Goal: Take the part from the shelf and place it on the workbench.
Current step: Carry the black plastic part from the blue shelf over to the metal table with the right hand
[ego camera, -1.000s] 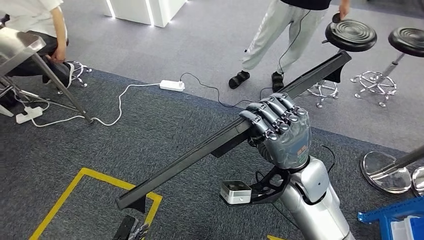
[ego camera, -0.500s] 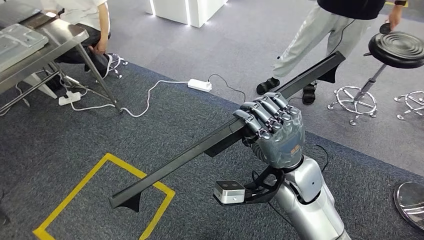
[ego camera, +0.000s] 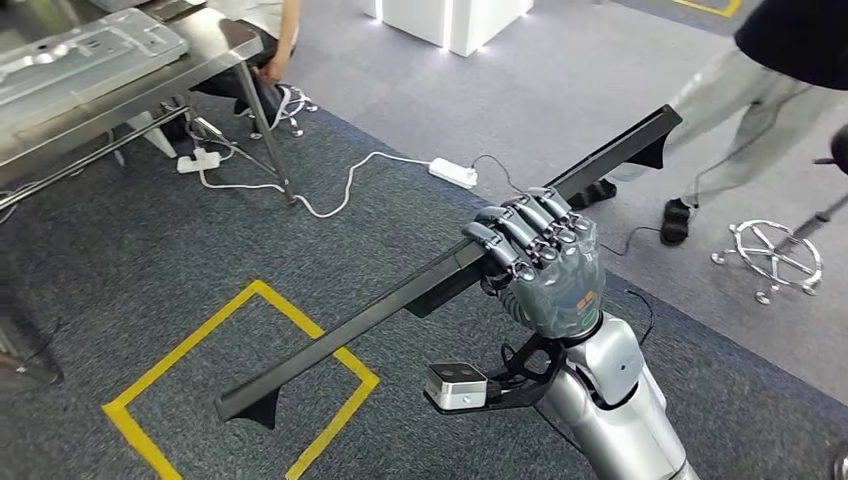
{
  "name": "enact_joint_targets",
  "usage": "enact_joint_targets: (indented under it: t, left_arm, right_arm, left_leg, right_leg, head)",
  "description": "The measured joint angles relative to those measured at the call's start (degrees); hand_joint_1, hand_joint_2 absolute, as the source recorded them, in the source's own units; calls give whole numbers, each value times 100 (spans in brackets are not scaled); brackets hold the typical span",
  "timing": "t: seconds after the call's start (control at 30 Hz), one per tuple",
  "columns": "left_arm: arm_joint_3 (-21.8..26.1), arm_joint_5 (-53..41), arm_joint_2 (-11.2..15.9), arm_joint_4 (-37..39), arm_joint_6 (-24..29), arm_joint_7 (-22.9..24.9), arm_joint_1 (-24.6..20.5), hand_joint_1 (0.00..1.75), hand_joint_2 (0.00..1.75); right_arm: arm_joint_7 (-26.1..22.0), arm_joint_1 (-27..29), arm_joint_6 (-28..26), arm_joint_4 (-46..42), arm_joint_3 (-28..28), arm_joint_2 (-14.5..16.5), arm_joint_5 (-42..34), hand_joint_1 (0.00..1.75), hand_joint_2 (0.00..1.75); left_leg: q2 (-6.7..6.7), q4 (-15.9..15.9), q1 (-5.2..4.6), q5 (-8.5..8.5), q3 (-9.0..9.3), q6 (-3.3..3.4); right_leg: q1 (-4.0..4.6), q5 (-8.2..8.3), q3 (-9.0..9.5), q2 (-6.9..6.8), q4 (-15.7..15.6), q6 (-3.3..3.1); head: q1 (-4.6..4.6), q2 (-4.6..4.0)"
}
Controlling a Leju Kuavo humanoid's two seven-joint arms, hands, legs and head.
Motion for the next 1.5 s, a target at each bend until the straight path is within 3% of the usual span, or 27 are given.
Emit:
enact_joint_targets:
  t: [0.03,0.07,0.13,0.2,0.27,0.3,0.37,0.4,0.43,0.5,0.53,0.6,0.67,0.7,0.8,0.87,0.93,0.97,1.0,1.03,1.1,1.17,1.23,1.3,1.37,1.43,1.5]
  left_arm:
    - [48,102,-20,0,-32,-8,3,0,175]
    - [112,222,-43,0,-71,-20,7,0,175]
    - [271,504,-93,2,-179,-59,15,0,175]
    - [447,756,-131,7,-292,-92,24,0,175]
    - [630,925,-150,24,-404,-94,49,0,175]
    - [725,982,-162,38,-458,-87,70,0,175]
    - [882,1050,-181,60,-528,-74,95,0,175]
    - [931,1065,-190,64,-544,-71,96,0,175]
    - [968,1077,-196,67,-553,-69,90,0,175]
    - [1030,1093,-208,76,-566,-67,93,0,175]
    - [1057,1095,-212,82,-570,-66,103,0,175]
    - [1096,1094,-215,93,-576,-59,119,0,175]
    - [1114,1095,-219,94,-590,-45,110,0,175]
    - [1122,1096,-221,94,-599,-33,107,0,175]
    - [1151,1099,-226,96,-641,-3,138,0,175]
    - [1158,1099,-231,98,-681,-7,144,0,175]
    - [1164,1107,-233,98,-721,-28,123,0,175]
    - [1172,1111,-234,98,-739,-39,115,0,175]
    - [1181,1115,-237,98,-755,-47,115,0,175]
    - [1189,1115,-240,98,-765,-56,120,0,175]
    - [1199,1116,-248,98,-773,-75,127,0,175]
    - [1203,1120,-257,98,-776,-96,115,0,175]
    - [1210,1126,-264,98,-781,-111,108,0,175]
    - [1220,1129,-266,99,-788,-117,125,0,175]
    - [1228,1128,-271,101,-793,-121,132,0,175]
    - [1231,1123,-279,101,-799,-128,112,0,175]
    - [1232,1116,-285,101,-805,-137,101,0,175]
  right_arm:
    - [-9,5,0,13,1,-1,2,175,175]
    - [-19,3,-1,20,1,-1,9,175,175]
    - [-33,-3,0,27,1,-1,22,175,175]
    - [-54,-4,1,34,1,-1,28,175,175]
    - [-93,-8,1,39,2,2,30,175,175]
    - [-115,-15,2,40,3,5,31,175,175]
    - [-140,-31,2,40,3,17,30,175,175]
    - [-143,-33,2,41,3,21,30,175,175]
    - [-144,-31,1,41,3,24,30,175,175]
    - [-146,-22,1,45,3,24,31,175,175]
    - [-148,-21,1,45,3,25,31,175,175]
    - [-149,-22,1,46,3,26,36,175,175]
    - [-155,-25,1,46,3,27,43,175,175]
    - [-165,-26,1,46,3,30,44,175,175]
    - [-201,-28,1,46,3,41,54,175,175]
    - [-221,-27,-1,43,3,44,55,175,175]
    - [-242,-7,-2,41,3,43,39,175,175]
    - [-249,11,-2,43,3,42,30,175,175]
    - [-252,29,-1,47,3,41,25,175,175]
    - [-256,39,-1,50,4,41,22,175,175]
    - [-260,40,-1,53,4,41,22,175,175]
    - [-264,30,-1,53,3,41,22,175,175]
    - [-269,21,-1,54,3,41,24,175,175]
    - [-274,4,0,55,3,42,26,175,175]
    - [-276,-15,1,54,3,45,30,175,175]
    - [-275,-24,1,54,3,48,42,175,175]
    - [-269,-27,1,56,3,48,66,175,175]
  left_leg:
    - [-82,14,-2,-8,4,-2]
    - [-163,33,-1,-21,9,-10]
    - [-309,87,4,-56,-9,-42]
    - [-439,119,26,-65,-63,-98]
    - [-569,104,53,-56,-93,-174]
    - [-525,128,51,-73,-99,-207]
    - [-238,429,34,-242,-229,-269]
    - [-36,737,36,-389,-376,-294]
    - [83,1097,50,-542,-568,-320]
    - [183,1554,83,-642,-836,-357]
    - [210,1502,96,-548,-825,-367]
    - [330,871,109,-200,-505,-364]
    - [511,270,64,-18,-188,-303]
    - [553,136,39,-8,-125,-261]
    - [408,75,17,-16,-108,-143]
    - [303,26,37,0,-65,-68]
    - [194,12,36,-2,-47,-14]
    - [126,13,28,-6,-45,1]
    - [54,17,19,-10,-42,7]
    - [-23,23,13,-14,-37,7]
    - [-177,42,11,-29,-20,-6]
    - [-314,72,8,-47,-28,-42]
    - [-428,81,24,-46,-64,-102]
    - [-493,74,46,-41,-87,-173]
    - [-260,279,32,-171,-173,-229]
    - [73,901,37,-487,-469,-274]
    - [178,1508,67,-699,-794,-313]
  right_leg:
    - [1,153,7,10,-100,-7]
    - [-3,391,117,54,-407,-17]
    - [-26,762,405,331,-1141,-42]
    - [-30,846,539,536,-1485,-57]
    - [-19,840,576,450,-1531,-91]
    - [-22,844,615,379,-1570,-122]
    - [-37,848,706,211,-1650,-195]
    - [-22,836,740,122,-1668,-220]
    - [-10,820,760,30,-1671,-238]
    - [4,780,787,-155,-1663,-245]
    - [4,759,801,-239,-1657,-238]
    - [5,709,845,-384,-1645,-210]
    - [33,657,884,-500,-1635,-152]
    - [46,638,899,-549,-1637,-122]
    - [43,591,944,-627,-1641,-33]
    - [13,410,845,-394,-1370,11]
    - [3,87,487,-104,-684,18]
    - [3,-27,280,-48,-333,17]
    - [5,-48,129,-23,-118,15]
    - [5,50,76,-8,-111,9]
    - [1,487,260,79,-663,-19]
    - [-16,780,525,321,-1314,-46]
    - [-10,797,618,438,-1538,-64]
    - [-9,814,658,321,-1595,-110]
    - [-24,833,729,177,-1671,-179]
    - [-6,821,780,14,-1703,-231]
    - [11,794,794,-154,-1699,-248]
  head:
    - [0,0]
    - [0,0]
    - [-1,0]
    - [-1,0]
    - [-1,0]
    - [-2,0]
    - [-9,0]
    - [-12,0]
    - [-14,0]
    - [-14,0]
    - [-14,0]
    - [-15,0]
    - [-13,0]
    - [-11,0]
    - [-8,0]
    - [-6,0]
    - [-2,0]
    - [-2,0]
    - [-2,0]
    - [-2,0]
    - [-2,0]
    - [-2,0]
    - [-3,0]
    - [-2,0]
    - [-7,0]
    - [-11,0]
    - [-13,0]
